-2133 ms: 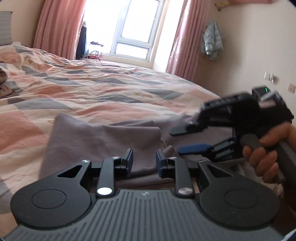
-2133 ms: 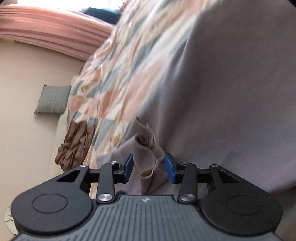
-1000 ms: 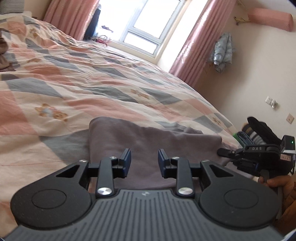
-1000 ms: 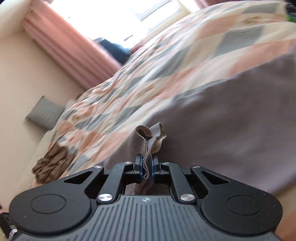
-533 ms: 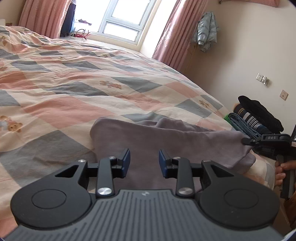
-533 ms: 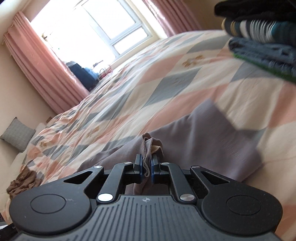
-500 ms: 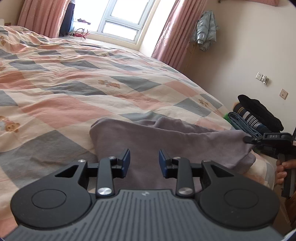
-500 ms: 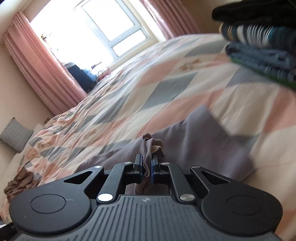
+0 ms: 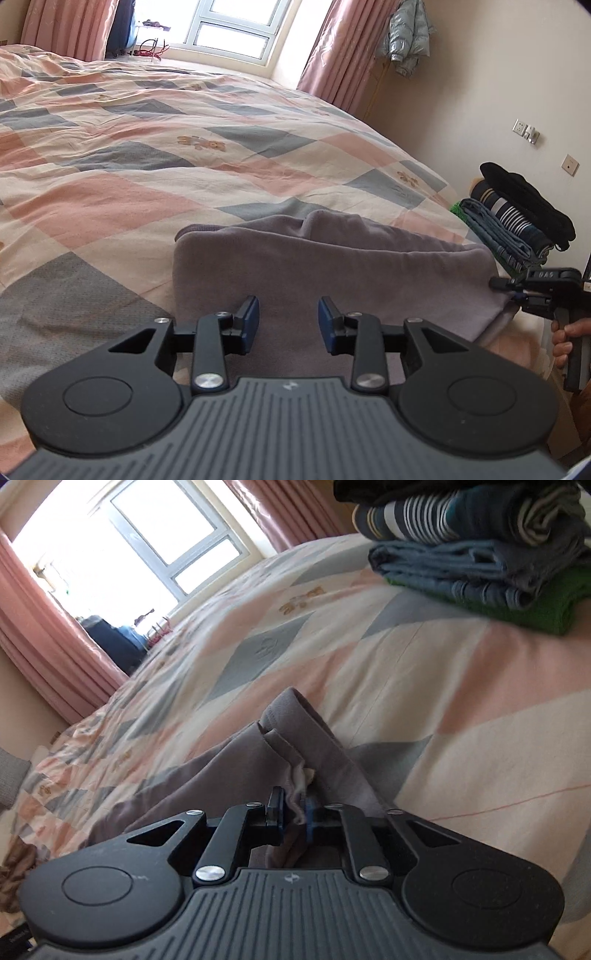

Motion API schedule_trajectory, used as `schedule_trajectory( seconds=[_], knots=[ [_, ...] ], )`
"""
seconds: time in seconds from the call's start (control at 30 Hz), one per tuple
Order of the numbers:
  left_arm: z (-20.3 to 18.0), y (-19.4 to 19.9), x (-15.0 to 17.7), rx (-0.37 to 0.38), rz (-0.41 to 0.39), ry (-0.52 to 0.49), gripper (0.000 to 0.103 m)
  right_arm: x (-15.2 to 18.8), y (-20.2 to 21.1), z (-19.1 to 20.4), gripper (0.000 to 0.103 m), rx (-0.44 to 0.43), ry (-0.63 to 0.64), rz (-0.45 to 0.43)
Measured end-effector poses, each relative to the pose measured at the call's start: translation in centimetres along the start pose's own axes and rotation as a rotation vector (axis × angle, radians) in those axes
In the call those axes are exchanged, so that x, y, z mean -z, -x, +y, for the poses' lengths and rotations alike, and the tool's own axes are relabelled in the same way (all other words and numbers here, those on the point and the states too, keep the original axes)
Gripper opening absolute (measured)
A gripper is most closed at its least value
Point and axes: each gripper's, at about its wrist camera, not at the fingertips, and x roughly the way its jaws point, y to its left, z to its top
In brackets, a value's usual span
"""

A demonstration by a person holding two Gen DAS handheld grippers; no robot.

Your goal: Fold clothes

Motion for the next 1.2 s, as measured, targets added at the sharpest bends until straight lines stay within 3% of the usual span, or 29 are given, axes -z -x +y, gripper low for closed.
schedule_trajectory(
  seconds=[0.07, 0.23, 0.27, 0.3, 0.33, 0.47, 0.53, 0.63, 0.83, 0.93, 1.03, 1.1, 1.2],
  knots=[
    [0.3, 0.0, -0.4, -0.002, 0.004, -0.003, 0.032, -0.3, 0.3, 0.1, 0.041, -0.032, -0.002, -0.023],
    [0.5, -0.9, -1.5, -0.013, -0.002, -0.011, 0.035, -2.3, -1.0, 0.2, 0.045, -0.033, 0.029, -0.016],
    [0.6, -1.1, -1.7, -0.014, -0.004, -0.012, 0.035, -2.4, -1.6, 0.3, 0.042, -0.029, 0.049, 0.003],
    [0.6, -1.3, -1.9, -0.015, -0.005, -0.013, 0.035, -2.5, -2.2, 0.5, 0.021, -0.024, 0.074, 0.02],
    [0.6, -1.5, -2.1, -0.015, -0.006, -0.016, 0.035, -2.4, -2.4, 1.1, 0.009, -0.019, 0.123, 0.026],
    [0.7, -2.1, -2.8, -0.009, -0.006, -0.033, 0.035, -2.2, -0.4, 3.4, 0.005, 0.014, 0.276, -0.069],
    [0.7, -2.6, -3.0, -0.005, 0.0, -0.043, 0.035, -2.5, 0.7, 3.6, 0.005, 0.019, 0.277, -0.121],
    [0.2, -3.4, -3.2, -0.001, 0.016, -0.057, 0.035, -2.7, 0.0, 3.2, 0.004, 0.09, 0.296, -0.129],
    [-0.4, -4.2, -2.8, -0.012, 0.061, -0.098, 0.039, -1.6, -0.8, 2.4, 0.004, 0.124, 0.283, -0.139],
    [-1.0, -4.1, -3.0, -0.036, 0.079, -0.117, 0.039, -1.3, -2.3, 1.8, 0.006, 0.18, 0.255, -0.082],
    [-1.6, -3.2, -3.5, -0.047, 0.082, -0.129, 0.039, -1.2, -0.4, 2.7, 0.031, 0.238, 0.236, -0.163],
    [-1.8, -2.5, -3.5, -0.055, 0.086, -0.124, 0.039, -0.6, 1.6, 4.2, 0.034, 0.27, 0.268, -0.236],
    [-1.9, -1.1, -2.9, -0.042, 0.09, -0.102, 0.039, 1.9, 3.7, 6.4, 0.033, 0.183, 0.326, -0.27]
  ],
)
